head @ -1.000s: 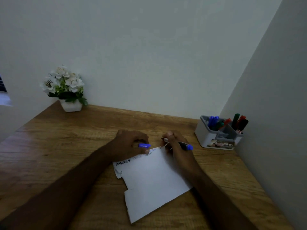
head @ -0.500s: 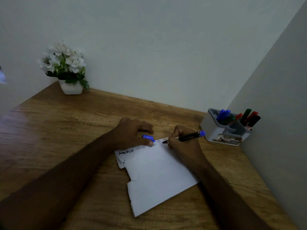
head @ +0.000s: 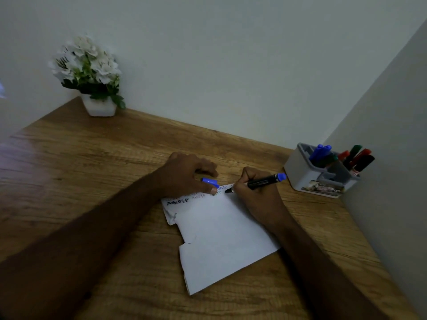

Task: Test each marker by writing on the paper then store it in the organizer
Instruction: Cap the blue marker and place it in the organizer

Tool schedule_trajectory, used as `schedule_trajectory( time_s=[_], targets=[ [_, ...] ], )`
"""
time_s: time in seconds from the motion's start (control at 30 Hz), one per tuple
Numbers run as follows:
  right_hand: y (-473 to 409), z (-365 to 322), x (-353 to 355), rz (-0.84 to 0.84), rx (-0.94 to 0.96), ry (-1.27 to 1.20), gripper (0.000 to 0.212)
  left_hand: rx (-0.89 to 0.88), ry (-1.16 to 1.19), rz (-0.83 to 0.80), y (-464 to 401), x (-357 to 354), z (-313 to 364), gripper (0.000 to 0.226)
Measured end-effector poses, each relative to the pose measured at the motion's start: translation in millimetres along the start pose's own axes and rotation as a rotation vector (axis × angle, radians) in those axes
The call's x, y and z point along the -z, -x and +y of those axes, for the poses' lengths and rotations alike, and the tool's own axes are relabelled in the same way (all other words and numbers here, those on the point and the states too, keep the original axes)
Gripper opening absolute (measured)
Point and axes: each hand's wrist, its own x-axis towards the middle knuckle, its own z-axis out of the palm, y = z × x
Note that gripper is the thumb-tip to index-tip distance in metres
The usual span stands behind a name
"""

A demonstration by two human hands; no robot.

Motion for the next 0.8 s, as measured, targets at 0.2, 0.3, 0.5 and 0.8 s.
schedule_trajectory(
  time_s=[0.2,0.3,0.5,0.8],
  targets=[
    [1.1,1.3,0.2,-0.02,-0.003,0.008,0.024,0.01,-0.005,-0.007,0.6,1.3,3.8,0.077],
    [1.4,-1.1,0.1,-0.015,0.003,0.016,0.022,0.01,-0.011,-0.007,0.8,0.4,3.0,0.077],
    [0.6,-4.3,0.1,-0.007,0.008,0.033,0.026,0.013,-0.019,-0.004,0.9,1.1,3.2,0.077],
    [0.7,-3.3,-1.2,0.014,-0.001,0.0,0.022,0.024,-0.026,-0.017,0.4,0.9,3.5,0.075]
  ],
)
